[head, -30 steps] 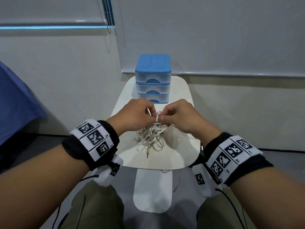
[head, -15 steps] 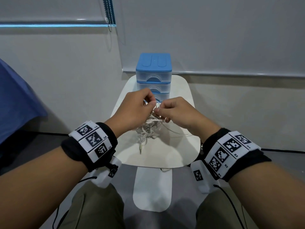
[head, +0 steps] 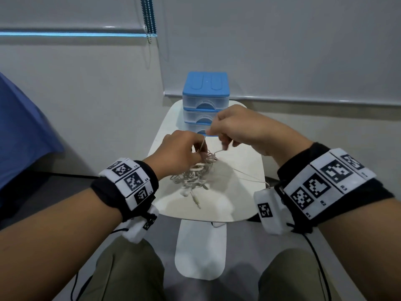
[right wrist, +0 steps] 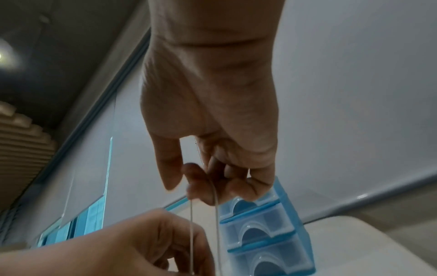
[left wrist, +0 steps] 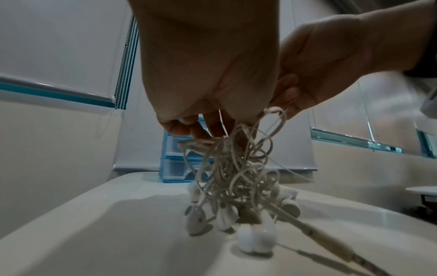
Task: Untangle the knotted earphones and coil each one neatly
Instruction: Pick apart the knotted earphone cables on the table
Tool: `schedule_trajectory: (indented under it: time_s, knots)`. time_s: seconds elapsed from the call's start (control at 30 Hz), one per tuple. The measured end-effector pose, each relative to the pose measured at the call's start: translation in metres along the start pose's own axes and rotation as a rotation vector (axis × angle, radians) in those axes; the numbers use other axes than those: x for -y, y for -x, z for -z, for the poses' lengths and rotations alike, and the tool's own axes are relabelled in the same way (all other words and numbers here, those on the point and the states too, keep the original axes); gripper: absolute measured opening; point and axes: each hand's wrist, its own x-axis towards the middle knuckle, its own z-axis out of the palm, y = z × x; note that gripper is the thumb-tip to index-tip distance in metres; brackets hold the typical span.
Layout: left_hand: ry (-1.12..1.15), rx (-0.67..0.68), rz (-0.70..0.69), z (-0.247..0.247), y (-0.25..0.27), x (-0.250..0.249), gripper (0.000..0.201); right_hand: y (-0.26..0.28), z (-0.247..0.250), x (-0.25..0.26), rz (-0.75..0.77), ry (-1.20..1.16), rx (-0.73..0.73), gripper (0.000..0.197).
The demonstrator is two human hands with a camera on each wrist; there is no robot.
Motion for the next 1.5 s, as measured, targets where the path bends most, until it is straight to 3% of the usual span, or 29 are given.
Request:
schedule_trajectory:
  time_s: [0.17, 0.27, 0.4, 0.47, 0.53, 0.63, 0.77, 0.93, 1.03, 1.13, 1.2, 1.33, 1.4, 1.5]
  knots:
    - [-0.148, -0.029, -0.017, 0.003, -0.002, 0.002, 0.019, 0.003, 0.008, -0.001, -0.04, 0.689, 0.086, 0.021]
    - [-0.224, -0.033, -0.063, 0.001, -0.003, -0.004, 0.015, -0.005, 0.006, -0.016, -0.115, 0.901, 0.107, 0.021]
    - [-0.239, -0.04, -0.086, 0.0, -0.001, -0.004, 0.011, -0.017, 0.008, -0.034, -0.094, 0.732, -0.18, 0.007]
    - [-0.275, -0.041, -0.105, 0.001, 0.001, -0.003, 0.011, -0.014, 0.009, -0.033, -0.03, 0.528, -0.417, 0.009]
    - [-0.298, -0.037, -0.104, 0.001, 0.002, -0.004, 0.012, -0.013, 0.012, -0.031, 0.039, 0.218, -0.555, 0.015]
    - [-0.275, -0.022, -0.082, 0.002, 0.001, -0.005, 0.014, -0.011, 0.012, -0.022, 0.049, -0.238, -0.56, 0.02]
    - [-0.267, -0.004, -0.075, 0.003, 0.0, -0.009, 0.015, -0.011, 0.006, -0.012, 0.089, -0.506, -0.516, 0.019]
    - [-0.254, 0.01, -0.069, 0.003, -0.001, -0.008, 0.016, -0.018, -0.005, -0.009, 0.279, -0.476, -0.549, 0.026]
    - [-0.264, 0.026, -0.05, 0.005, -0.001, -0.006, 0.018, -0.018, -0.006, -0.011, 0.437, -0.261, -0.635, 0.024]
    - [-0.263, 0.038, -0.031, 0.006, 0.0, -0.006, 0.017, -0.017, -0.001, -0.011, 0.548, 0.095, -0.766, 0.019]
    - [-0.239, 0.05, -0.009, 0.006, 0.0, -0.007, 0.015, -0.015, 0.004, -0.01, 0.491, 0.292, -0.892, 0.016]
    - [-0.056, 0.098, 0.036, 0.015, 0.0, -0.006, 0.013, -0.012, 0.015, -0.018, 0.339, 0.379, -1.003, 0.015]
    - [0.094, 0.1, 0.049, 0.021, 0.001, -0.005, 0.011, -0.009, 0.023, -0.027, 0.236, 0.405, -0.983, 0.019]
    - [0.192, 0.081, 0.051, 0.025, 0.002, -0.003, 0.01, -0.002, 0.029, -0.039, 0.035, 0.468, -0.833, 0.025]
